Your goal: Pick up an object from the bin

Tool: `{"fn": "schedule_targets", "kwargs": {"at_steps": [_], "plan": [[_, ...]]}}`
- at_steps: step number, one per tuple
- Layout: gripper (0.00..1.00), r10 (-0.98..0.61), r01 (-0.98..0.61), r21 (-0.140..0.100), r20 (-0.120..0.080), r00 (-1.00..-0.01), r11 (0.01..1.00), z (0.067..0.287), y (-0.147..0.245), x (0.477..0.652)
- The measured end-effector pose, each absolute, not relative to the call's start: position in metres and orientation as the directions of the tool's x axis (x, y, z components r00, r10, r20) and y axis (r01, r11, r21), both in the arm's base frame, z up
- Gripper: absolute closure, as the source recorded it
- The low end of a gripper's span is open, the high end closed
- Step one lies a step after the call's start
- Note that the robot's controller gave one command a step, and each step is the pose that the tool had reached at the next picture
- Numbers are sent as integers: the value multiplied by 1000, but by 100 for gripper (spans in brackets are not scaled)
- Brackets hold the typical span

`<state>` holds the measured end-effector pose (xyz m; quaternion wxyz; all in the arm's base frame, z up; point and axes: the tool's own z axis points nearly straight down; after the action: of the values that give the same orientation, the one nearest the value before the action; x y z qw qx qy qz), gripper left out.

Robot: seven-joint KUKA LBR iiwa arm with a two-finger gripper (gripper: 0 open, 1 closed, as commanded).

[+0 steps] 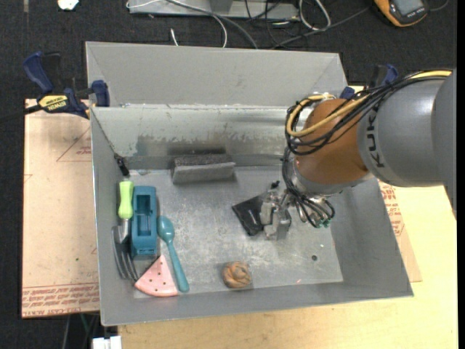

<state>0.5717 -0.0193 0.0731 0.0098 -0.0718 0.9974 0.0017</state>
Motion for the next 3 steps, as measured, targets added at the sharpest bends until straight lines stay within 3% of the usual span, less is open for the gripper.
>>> {"fn": "schedule_targets", "kwargs": {"at_steps": [1,2,3], "plan": [[100,41,41,5,-16,-999,999,99,-6,563],[100,-39,-39,4,-20,-999,999,129,17,549],[100,-103,-103,4,-21,-994,995,181,33,563]]}}
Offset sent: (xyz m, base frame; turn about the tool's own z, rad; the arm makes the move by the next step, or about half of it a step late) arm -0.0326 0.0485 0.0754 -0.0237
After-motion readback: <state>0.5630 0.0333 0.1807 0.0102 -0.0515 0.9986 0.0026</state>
